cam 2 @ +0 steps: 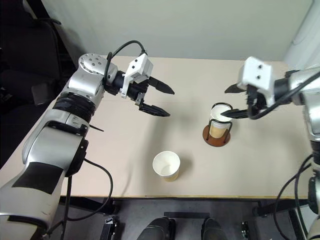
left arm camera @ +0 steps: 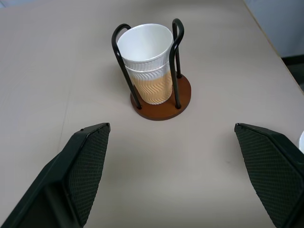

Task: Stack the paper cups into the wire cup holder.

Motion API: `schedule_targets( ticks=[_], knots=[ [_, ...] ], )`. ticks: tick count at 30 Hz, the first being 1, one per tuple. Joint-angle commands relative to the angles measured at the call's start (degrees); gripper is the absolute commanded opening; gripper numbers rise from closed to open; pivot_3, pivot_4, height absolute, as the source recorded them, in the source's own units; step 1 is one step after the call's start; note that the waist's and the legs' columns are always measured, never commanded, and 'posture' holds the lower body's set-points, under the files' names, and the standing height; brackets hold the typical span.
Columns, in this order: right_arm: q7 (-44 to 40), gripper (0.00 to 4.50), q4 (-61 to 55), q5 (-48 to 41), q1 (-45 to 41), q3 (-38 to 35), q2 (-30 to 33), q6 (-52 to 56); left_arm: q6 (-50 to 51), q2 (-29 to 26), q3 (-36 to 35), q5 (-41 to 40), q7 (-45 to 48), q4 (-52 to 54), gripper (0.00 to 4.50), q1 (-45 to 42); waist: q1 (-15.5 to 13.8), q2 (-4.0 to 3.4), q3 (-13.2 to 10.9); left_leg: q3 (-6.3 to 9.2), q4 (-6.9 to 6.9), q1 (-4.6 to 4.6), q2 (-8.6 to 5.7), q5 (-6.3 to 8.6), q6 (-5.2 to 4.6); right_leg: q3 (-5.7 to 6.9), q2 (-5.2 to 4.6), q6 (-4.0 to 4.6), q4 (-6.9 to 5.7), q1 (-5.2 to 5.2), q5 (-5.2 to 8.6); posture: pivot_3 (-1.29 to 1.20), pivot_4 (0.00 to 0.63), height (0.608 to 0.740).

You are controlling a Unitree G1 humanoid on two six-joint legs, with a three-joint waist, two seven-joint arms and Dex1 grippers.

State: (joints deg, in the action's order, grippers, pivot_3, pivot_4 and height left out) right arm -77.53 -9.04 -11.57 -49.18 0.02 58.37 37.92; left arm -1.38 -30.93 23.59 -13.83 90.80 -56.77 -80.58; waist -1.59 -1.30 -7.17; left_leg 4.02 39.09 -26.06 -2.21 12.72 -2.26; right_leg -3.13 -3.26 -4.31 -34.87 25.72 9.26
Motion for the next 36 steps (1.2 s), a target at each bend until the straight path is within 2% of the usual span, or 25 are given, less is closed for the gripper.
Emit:
schedule_targets(
  ticks=[1, 6, 19, 28, 36],
  knots=[
    [1.8, 3.47, -6.3, -4.2, 3.3, -6.4, 3.4, 5.2, 1.0, -0.9, 2.5, -1.7, 1.7, 4.6, 4.5, 0.3, 0.0, 0.0, 0.0, -0.01, -0.02, -0.02, 0.0, 0.01, 0.01, -0.04, -0.06, -0.06, 0.0, 0.03, -0.02, 0.0, 0.15, 0.74],
    [3.6, 3.47, -9.9, -7.7, 7.1, -9.8, 7.0, 8.9, 1.5, -2.3, 8.8, -3.9, 1.7, 8.0, 4.5, -1.4, 0.1, 0.02, 0.0, -0.09, -0.03, 0.01, 0.01, -0.02, 0.1, -0.06, -0.01, -0.51, -0.05, 0.09, -0.23, 0.0, 0.15, 0.74],
    [4.1, 3.47, -9.8, -14.5, 8.5, -10.9, 14.2, 11.7, -0.7, -5.3, 24.3, -5.7, 1.7, 10.5, 4.5, -11.8, 0.1, 0.03, 0.0, 0.01, -0.01, -0.04, 0.0, 0.07, -0.45, -0.17, -0.06, -0.32, -0.01, 0.07, -0.08, 0.0, 0.15, 0.74],
    [2.0, 3.47, -7.2, -18.2, 8.0, -9.8, 18.6, 12.8, 4.7, -6.6, 30.0, -5.2, 1.7, 14.3, 4.5, -14.0, 0.0, 0.02, -0.1, -0.02, 0.0, -0.16, 0.0, -0.05, -0.13, -0.19, -0.12, -0.52, 0.02, 0.08, 0.05, 0.0, 0.15, 0.74],
    [1.2, 3.47, -6.1, -19.7, 7.9, -9.0, 20.5, 12.7, 13.9, -11.5, 36.6, -17.3, 1.7, 26.8, 4.5, -15.5, 0.0, 0.01, 0.0, -0.09, -0.03, -0.12, -0.01, 0.07, -0.01, -0.09, -0.05, -0.86, 0.02, 0.07, 0.03, 0.0, 0.15, 0.74]
  ],
)
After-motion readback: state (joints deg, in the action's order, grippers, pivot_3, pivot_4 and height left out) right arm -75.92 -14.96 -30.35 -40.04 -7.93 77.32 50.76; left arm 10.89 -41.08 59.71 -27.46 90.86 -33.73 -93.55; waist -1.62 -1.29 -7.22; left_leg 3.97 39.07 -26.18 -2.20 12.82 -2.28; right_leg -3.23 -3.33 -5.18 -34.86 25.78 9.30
